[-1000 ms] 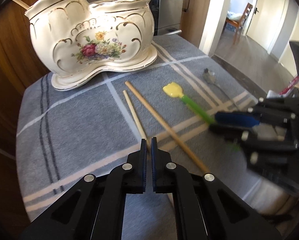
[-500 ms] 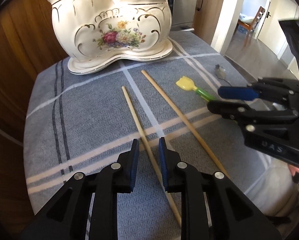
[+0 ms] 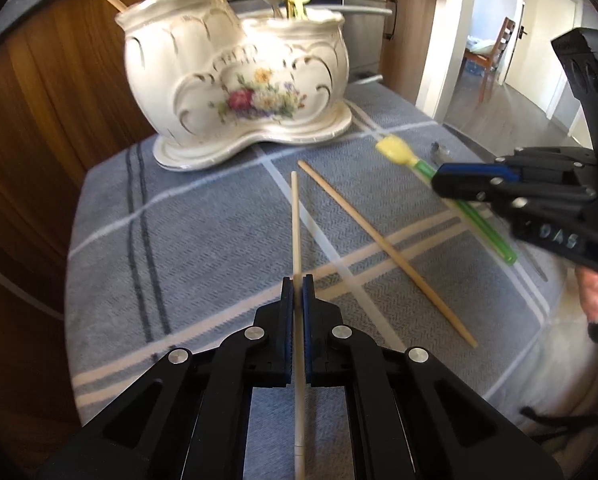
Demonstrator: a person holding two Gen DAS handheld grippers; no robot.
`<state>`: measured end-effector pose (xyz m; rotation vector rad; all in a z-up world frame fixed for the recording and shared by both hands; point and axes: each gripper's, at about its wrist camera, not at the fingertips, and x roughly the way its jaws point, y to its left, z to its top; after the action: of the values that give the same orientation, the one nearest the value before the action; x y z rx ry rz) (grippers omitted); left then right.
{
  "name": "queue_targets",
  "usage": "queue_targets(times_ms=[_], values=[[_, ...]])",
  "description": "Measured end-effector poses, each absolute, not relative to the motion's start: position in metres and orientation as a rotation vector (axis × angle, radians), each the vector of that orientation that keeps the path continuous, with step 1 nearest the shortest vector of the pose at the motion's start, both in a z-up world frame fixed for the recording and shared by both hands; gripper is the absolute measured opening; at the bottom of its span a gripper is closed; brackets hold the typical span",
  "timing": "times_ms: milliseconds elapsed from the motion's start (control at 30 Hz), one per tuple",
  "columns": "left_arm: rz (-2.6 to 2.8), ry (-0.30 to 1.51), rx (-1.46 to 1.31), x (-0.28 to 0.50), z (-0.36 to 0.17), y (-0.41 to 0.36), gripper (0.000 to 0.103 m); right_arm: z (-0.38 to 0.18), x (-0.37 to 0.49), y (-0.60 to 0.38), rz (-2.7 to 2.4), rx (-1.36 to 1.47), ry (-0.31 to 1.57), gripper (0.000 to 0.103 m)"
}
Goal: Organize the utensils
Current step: 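Carry the chopstick to the larger pot while the right tool carries the green-handled utensil to the smaller pot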
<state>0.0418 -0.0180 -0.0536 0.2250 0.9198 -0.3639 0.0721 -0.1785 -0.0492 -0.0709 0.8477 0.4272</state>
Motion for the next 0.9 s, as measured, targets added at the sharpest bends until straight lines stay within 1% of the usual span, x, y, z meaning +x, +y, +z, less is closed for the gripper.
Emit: queue_targets(times_ms=[167,400,533,633,733,900], values=[[-0.404,0.816,0.185,0.033,-0.025,-0.006,0.005,-0.03,0.067,-0.192,0.432,-0.015,0.78,0.009],[-0.464,0.54,0.133,0.029,0.04,0.005,0.005,0.026,0.072,-0.203,0.439,0.052,0.581,0.009],[-0.45,0.386,0.092,0.044,0.076,0.01,0.005,0.057,0.085,-0.201,0.448,0.082,0.473,0.009],[-0.453,0.266,0.031,0.061,0.101,0.019,0.005,0.072,0.104,-0.201,0.494,0.164,0.42,0.009],[-0.442,0.178,-0.013,0.087,0.113,0.022,0.005,0.077,0.129,-0.203,0.554,0.273,0.386,0.009],[-0.43,0.145,-0.113,0.131,0.112,0.023,0.005,0.069,0.165,-0.198,0.566,0.399,0.366,0.009]])
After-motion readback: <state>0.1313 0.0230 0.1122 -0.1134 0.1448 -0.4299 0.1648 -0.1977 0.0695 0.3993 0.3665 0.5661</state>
